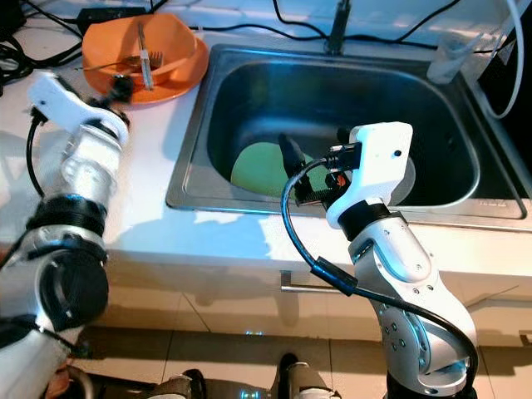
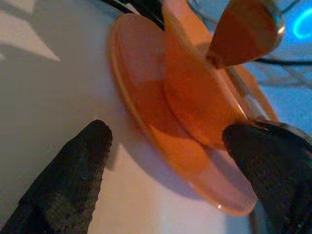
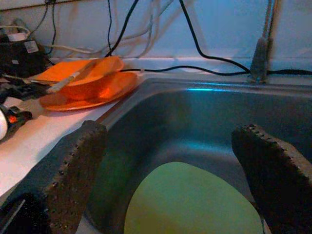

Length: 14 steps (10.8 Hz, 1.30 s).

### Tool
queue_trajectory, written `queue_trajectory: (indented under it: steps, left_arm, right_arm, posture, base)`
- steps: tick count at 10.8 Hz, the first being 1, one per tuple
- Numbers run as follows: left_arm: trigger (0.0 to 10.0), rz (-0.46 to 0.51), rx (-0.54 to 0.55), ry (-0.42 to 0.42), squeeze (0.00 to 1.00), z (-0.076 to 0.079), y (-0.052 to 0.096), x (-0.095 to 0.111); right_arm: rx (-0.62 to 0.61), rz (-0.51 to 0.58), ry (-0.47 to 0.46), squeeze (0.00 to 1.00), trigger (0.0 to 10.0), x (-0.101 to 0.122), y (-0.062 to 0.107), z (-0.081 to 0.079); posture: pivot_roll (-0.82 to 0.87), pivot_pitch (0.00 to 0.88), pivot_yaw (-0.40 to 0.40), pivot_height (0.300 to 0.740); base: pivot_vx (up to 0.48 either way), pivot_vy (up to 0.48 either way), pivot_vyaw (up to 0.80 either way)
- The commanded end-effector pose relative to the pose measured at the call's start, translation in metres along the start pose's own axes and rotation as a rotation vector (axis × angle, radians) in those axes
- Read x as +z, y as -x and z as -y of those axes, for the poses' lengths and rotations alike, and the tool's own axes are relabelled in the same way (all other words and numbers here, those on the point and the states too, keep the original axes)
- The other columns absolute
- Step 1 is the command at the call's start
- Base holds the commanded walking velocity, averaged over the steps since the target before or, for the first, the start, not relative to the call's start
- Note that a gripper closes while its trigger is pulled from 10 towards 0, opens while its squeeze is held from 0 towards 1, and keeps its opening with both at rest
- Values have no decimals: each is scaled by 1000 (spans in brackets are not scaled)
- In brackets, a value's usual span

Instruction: Kitchen organization

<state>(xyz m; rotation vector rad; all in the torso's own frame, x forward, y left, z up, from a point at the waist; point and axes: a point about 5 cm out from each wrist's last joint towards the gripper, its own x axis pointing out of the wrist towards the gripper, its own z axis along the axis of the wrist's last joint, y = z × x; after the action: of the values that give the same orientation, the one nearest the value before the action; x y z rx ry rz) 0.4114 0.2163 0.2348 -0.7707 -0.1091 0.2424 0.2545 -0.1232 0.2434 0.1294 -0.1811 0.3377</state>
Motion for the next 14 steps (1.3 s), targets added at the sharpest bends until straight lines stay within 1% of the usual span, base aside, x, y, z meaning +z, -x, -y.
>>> queue_trajectory:
  steps: [1,2,3,4,5,6,8,9,10,11,12,13,14]
  left_arm:
    - [10000,-216,151,52,890,-35,10,-48]
    - [10000,-229,169,106,0,-37,9,-48]
    - [10000,-220,165,132,0,-37,9,-46]
    - [10000,-223,181,119,941,-37,8,-44]
    - [10000,-230,181,145,0,-36,8,-44]
    - [10000,-233,182,147,0,-36,8,-45]
    - [10000,-281,200,158,0,-37,12,-56]
    - [3725,-300,203,175,0,-35,14,-61]
    - [0,-304,209,199,0,-35,16,-63]
    - [0,-291,192,212,0,-32,17,-61]
    - [0,-272,150,223,0,-25,16,-57]
    - [941,-255,92,231,0,-16,17,-53]
    - [10000,-273,107,233,0,-17,20,-55]
  right_arm:
    - [-10,14,9,0,10000,5,3,1]
    - [-10,14,9,0,10000,5,3,1]
    - [-10,15,9,0,10000,5,2,1]
    - [-10,16,12,0,10000,5,2,1]
    - [-10,16,13,0,10000,5,1,1]
    - [-10,16,13,0,10000,5,2,1]
    - [-11,16,13,0,10000,5,1,2]
    - [-12,17,13,0,10000,5,0,2]
    - [-12,18,12,0,10000,5,0,2]
    - [-10,18,11,0,10000,4,0,2]
    - [-9,18,12,0,10000,4,-1,2]
    - [-7,16,12,0,10000,3,-2,2]
    - [-5,16,12,0,10000,3,-3,2]
  posture:
    - [-292,249,-61,740]
    - [-291,247,-61,740]
    - [-291,247,-61,740]
    - [-292,244,-61,740]
    - [-292,242,-61,740]
    - [-292,242,-61,740]
    - [-291,242,-61,740]
    - [-285,241,-62,740]
    - [-278,239,-63,740]
    - [-276,238,-65,740]
    - [-276,238,-65,740]
    - [-269,236,-69,740]
    - [-268,233,-69,740]
  base:
    - [0,0,0]
    - [0,0,0]
    - [0,0,0]
    - [0,0,0]
    - [0,0,0]
    - [0,0,0]
    - [0,0,0]
    - [0,0,0]
    - [0,0,0]
    - [0,0,0]
    - [0,0,0]
    - [0,0,0]
    - [0,0,0]
